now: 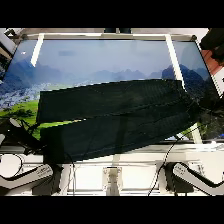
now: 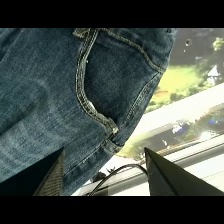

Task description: Fold the clothes and pants, and hang the long-sleeved shirts on hangers.

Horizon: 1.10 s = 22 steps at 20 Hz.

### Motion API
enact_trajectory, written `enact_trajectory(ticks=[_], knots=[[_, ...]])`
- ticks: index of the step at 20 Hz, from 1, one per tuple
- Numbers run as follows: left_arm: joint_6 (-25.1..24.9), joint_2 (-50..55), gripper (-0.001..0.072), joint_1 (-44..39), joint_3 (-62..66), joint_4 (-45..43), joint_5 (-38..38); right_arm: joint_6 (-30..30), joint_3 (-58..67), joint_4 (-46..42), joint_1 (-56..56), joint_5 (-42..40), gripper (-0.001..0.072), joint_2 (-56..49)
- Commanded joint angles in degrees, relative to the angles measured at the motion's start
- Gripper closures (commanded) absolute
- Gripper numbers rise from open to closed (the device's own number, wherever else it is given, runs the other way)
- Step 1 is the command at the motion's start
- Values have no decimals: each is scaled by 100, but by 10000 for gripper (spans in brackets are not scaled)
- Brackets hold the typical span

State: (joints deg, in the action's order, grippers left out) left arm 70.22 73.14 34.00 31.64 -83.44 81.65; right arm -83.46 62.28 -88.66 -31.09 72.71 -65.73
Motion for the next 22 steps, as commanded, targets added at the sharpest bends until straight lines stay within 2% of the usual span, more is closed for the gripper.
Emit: enact_trajectory(ticks=[1, 4, 9, 11, 15, 19, 22], knots=[[-136, -168, 679, -4, 400, 291, 363, 11, 2, -114, 4, -155, 168, 2], [-170, -409, 680, 2, 1386, 295, 979, 223, 2, -385, 2, -286, 168, 0], [-212, -855, 680, 166, 2588, 264, 1008, 636, 0, -389, -485, -466, 168, -26], [-212, -859, 680, 295, 2844, 256, 876, 999, -9, -37, -905, -463, 168, -26], [-208, -874, 679, 551, 2940, 247, 590, 2022, -496, 1519, -1932, -549, 168, -42], [-212, -874, 679, 557, 2940, 245, 470, 2020, -1211, 1554, -2295, -997, 175, -114], [-214, -874, 679, 557, 2938, 240, 380, 2063, -1373, 2055, -2153, -1097, 175, -472]])
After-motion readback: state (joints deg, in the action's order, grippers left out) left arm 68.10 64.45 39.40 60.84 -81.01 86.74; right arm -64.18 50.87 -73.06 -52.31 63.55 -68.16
